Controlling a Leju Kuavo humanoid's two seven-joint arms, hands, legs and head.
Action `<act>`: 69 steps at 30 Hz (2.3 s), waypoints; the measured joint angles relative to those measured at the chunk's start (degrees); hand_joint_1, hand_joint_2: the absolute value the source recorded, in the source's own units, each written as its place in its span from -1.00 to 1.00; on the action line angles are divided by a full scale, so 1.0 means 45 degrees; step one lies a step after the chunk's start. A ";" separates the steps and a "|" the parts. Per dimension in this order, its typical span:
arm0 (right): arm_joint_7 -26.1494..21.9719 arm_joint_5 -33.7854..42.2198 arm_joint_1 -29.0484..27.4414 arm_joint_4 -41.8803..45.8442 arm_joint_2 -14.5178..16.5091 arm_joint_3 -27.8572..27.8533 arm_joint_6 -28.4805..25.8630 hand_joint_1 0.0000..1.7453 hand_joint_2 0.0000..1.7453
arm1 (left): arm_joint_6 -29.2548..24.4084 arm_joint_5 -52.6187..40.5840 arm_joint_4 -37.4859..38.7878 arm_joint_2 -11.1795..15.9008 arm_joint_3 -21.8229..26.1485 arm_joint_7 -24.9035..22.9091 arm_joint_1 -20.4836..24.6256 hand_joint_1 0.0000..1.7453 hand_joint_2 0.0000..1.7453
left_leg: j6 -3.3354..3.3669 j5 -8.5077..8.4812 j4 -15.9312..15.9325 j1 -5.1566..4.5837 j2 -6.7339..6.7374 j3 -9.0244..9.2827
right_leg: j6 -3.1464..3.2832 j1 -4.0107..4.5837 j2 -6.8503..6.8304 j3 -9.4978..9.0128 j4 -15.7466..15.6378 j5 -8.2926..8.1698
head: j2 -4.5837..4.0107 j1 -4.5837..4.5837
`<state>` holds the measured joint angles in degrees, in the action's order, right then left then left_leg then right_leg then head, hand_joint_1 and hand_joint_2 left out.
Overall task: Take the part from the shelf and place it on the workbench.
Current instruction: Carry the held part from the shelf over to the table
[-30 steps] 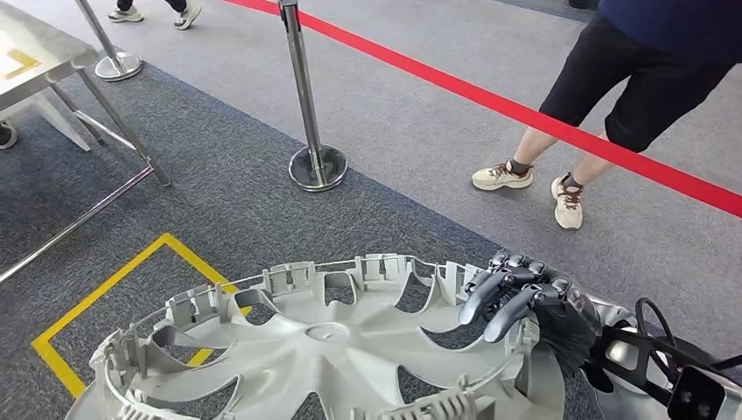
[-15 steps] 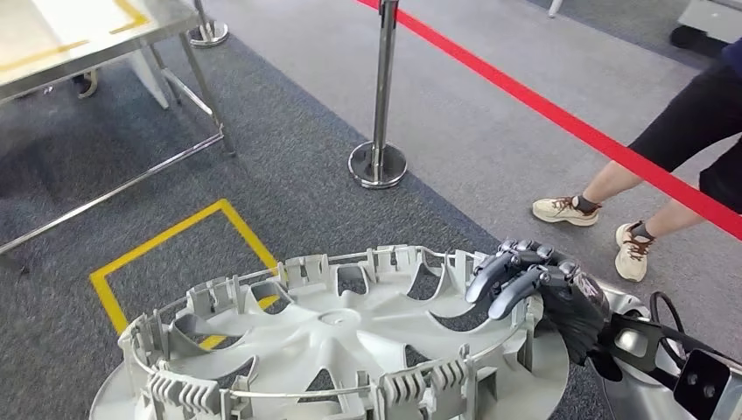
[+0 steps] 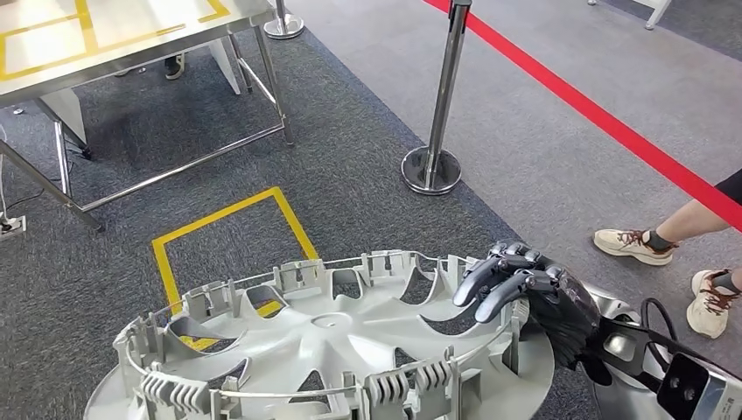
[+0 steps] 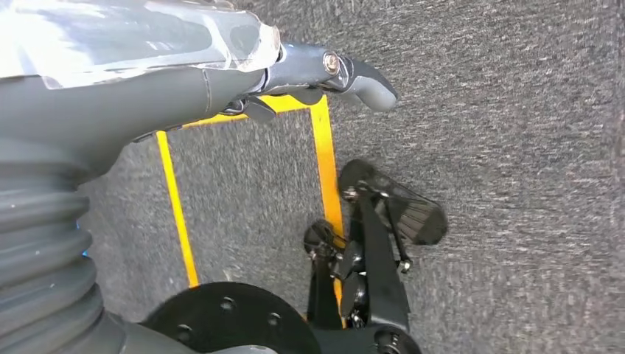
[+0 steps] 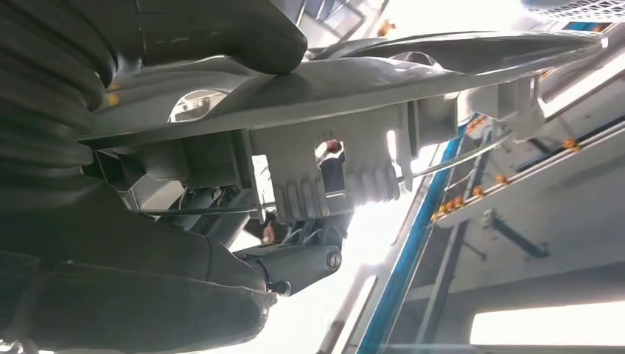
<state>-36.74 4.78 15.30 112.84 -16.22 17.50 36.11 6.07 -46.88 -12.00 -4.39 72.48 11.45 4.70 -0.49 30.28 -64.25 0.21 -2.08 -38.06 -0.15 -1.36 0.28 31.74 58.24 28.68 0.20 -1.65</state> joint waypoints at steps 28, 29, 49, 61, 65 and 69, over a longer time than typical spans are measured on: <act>-0.0291 0.0356 0.0028 -0.0052 0.0277 -0.0274 0.0199 1.00 1.00 | 0.0169 -0.0045 0.0001 0.0095 0.0004 0.0103 -0.0073 -1.00 1.00 | 0.0180 -0.0546 0.1337 -0.0011 -0.0787 0.0828 | 0.0042 0.0100 0.0174 -0.0110 -0.0002 0.0151 | 0.0000 0.0141; -0.0300 0.0353 0.0029 -0.0052 0.0300 -0.0273 0.0199 1.00 1.00 | 0.0174 -0.0067 0.0002 0.0095 0.0004 0.0109 -0.0060 -1.00 1.00 | 0.0120 -0.0367 0.0988 -0.0018 -0.0511 0.0658 | 0.0121 0.0075 0.0131 -0.0177 -0.0019 0.0162 | 0.0000 0.0098; -0.0321 0.0222 0.0179 -0.0125 0.0568 -0.0249 0.0120 1.00 1.00 | 0.0215 -0.0175 0.0001 0.0096 -0.0005 0.0170 0.0059 -1.00 1.00 | 0.0704 -0.0689 0.1448 -0.0033 0.0231 0.0922 | -0.0454 0.0115 -0.0174 0.1301 0.3557 0.1963 | 0.0000 0.0123; -0.0228 0.0221 0.0268 -0.0206 0.0683 -0.0130 -0.0018 1.00 1.00 | 0.0188 -0.0120 0.0000 0.0112 0.0000 0.0186 0.0041 -1.00 1.00 | 0.0689 -0.0279 0.1474 -0.0061 0.0111 0.1318 | -0.0049 0.0195 -0.0084 0.0406 0.0155 -0.0256 | 0.0000 0.0060; -0.0228 0.0221 0.0274 -0.0220 0.0708 -0.0066 -0.0062 1.00 1.00 | 0.0219 -0.0117 0.0000 0.0131 0.0000 0.0211 0.0041 -1.00 1.00 | 0.0671 -0.0264 0.1530 -0.0061 0.0111 0.1347 | 0.0004 0.0186 -0.0084 0.0402 0.0153 -0.0223 | 0.0000 0.0051; -0.0205 0.0221 0.0290 -0.0262 0.0749 0.0021 -0.0166 1.00 1.00 | 0.0250 -0.0129 0.0000 0.0183 0.0000 0.0228 0.0041 -1.00 1.00 | 0.0685 -0.0210 0.1505 -0.0088 0.0111 0.1328 | -0.0010 0.0151 -0.0086 0.0395 0.0138 -0.0220 | 0.0000 0.0051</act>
<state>-37.66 5.77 16.61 111.66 -12.85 17.59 35.36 7.19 -47.46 -12.00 -3.57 72.48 12.48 4.88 2.59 29.33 -57.48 -0.18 -1.58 -32.08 -0.19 -0.68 -0.11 33.52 58.86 27.69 0.20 -1.42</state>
